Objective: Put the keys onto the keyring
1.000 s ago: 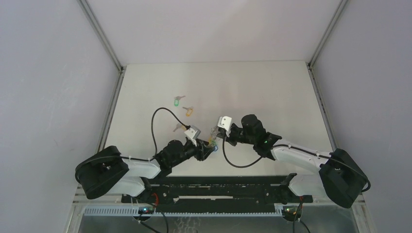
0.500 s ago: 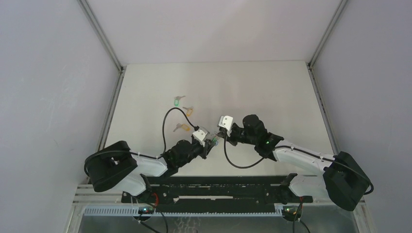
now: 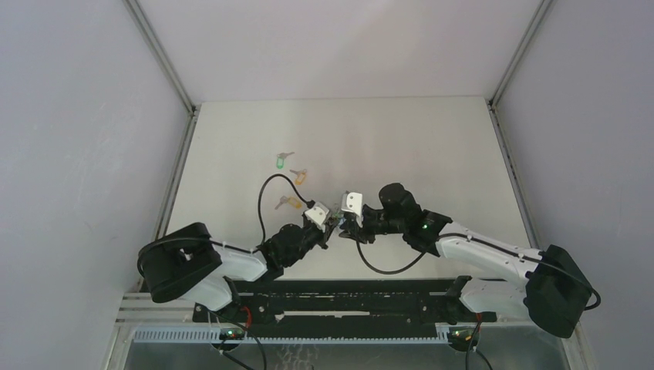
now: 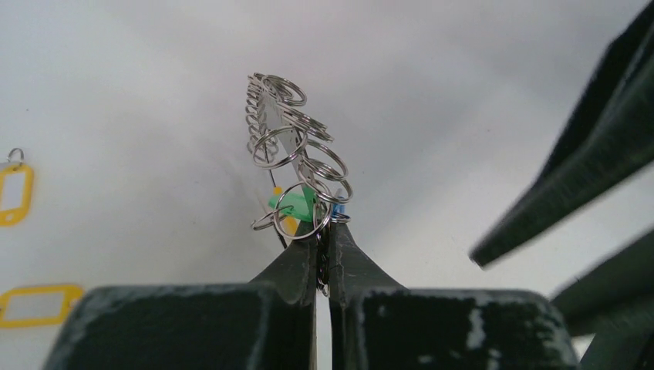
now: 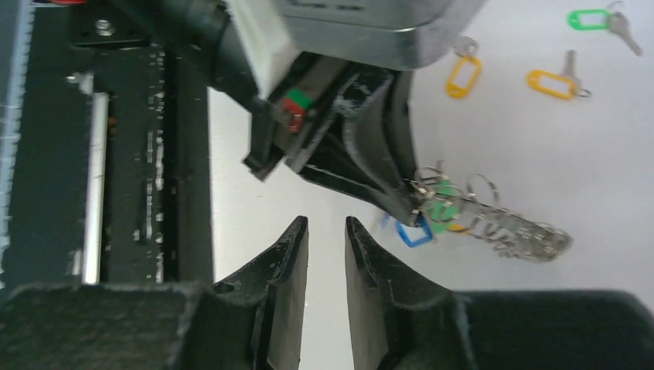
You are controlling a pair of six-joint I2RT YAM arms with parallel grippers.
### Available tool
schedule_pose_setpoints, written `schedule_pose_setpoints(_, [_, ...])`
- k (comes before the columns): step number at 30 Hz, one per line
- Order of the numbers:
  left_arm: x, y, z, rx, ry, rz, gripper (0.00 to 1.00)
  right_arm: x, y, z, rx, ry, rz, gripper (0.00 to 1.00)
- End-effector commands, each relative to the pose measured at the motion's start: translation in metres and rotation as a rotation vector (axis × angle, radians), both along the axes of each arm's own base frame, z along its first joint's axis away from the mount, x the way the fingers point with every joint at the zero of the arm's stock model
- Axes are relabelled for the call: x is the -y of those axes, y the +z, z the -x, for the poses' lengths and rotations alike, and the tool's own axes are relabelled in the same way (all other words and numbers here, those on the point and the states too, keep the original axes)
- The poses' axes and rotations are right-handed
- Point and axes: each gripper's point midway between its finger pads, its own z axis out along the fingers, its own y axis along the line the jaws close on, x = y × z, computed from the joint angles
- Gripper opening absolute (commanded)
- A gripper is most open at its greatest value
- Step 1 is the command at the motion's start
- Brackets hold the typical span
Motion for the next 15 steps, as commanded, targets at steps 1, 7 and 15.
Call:
schedule_pose_setpoints(1, [0.000, 0.027, -0.006, 0.095, 0.027, 0.072, 0.00, 0.000, 0.019, 0.013, -0.034, 0.048, 0.001, 0.25])
schedule_pose_setpoints(7, [-0.002, 0.031, 0.000, 0.124, -0.003, 0.082, 0.00, 0.020, 0.038, -0.039, 0.095, -0.237, 0.003, 0.26])
schedule_pose_setpoints(15, [-0.005, 0.036, 0.008, 0.169, -0.041, 0.036, 0.00, 0.014, 0.060, -0.056, 0.121, -0.293, -0.060, 0.33])
